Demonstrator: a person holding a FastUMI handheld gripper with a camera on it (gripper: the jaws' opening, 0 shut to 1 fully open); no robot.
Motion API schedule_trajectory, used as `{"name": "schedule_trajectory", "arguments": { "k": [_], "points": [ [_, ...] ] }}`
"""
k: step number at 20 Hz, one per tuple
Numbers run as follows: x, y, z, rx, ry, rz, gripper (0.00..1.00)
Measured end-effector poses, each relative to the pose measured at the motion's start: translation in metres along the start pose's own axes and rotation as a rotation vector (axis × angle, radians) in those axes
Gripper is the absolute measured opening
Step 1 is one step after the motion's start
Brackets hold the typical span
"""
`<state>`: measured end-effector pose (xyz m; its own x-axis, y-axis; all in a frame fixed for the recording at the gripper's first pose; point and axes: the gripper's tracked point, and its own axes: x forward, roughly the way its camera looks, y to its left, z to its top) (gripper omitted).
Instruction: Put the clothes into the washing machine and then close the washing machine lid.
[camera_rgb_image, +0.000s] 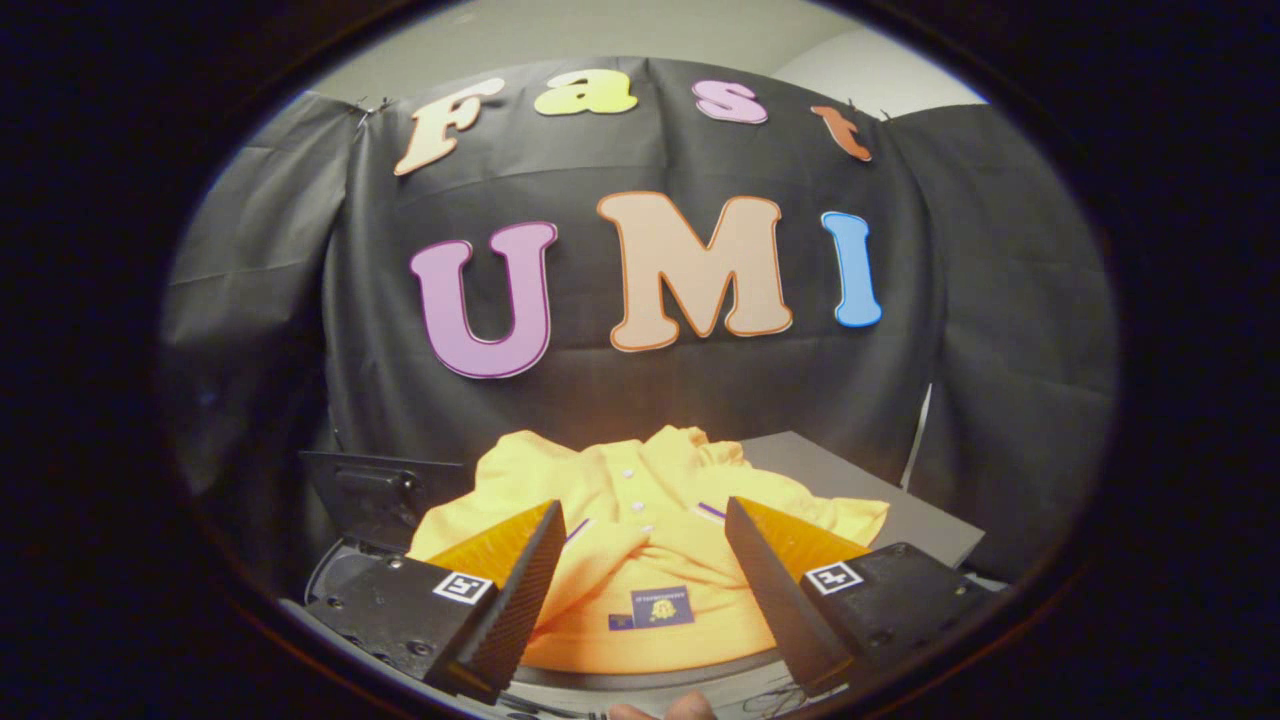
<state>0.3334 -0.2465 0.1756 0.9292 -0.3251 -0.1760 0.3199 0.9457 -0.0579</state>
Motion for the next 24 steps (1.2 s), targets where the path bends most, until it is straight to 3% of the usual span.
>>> {"name": "schedule_trajectory", "arguments": {
  "k": [6, 11, 13, 15, 17, 20, 24],
  "points": [
    [0.043, -0.011, -0.010, -0.041, 0.178, -0.091, 0.98],
    [0.059, -0.010, -0.042, -0.144, 0.360, -0.105, 0.98],
    [0.060, -0.007, -0.040, -0.130, 0.362, -0.081, 0.99],
    [0.060, -0.001, -0.040, -0.071, 0.375, -0.058, 0.87],
    [0.058, -0.001, -0.045, -0.103, 0.382, -0.054, 0.75],
    [0.055, 0.000, -0.043, -0.161, 0.369, -0.080, 0.41],
    [0.052, 0.007, -0.042, -0.190, 0.354, -0.124, 0.15]
  ]
}}
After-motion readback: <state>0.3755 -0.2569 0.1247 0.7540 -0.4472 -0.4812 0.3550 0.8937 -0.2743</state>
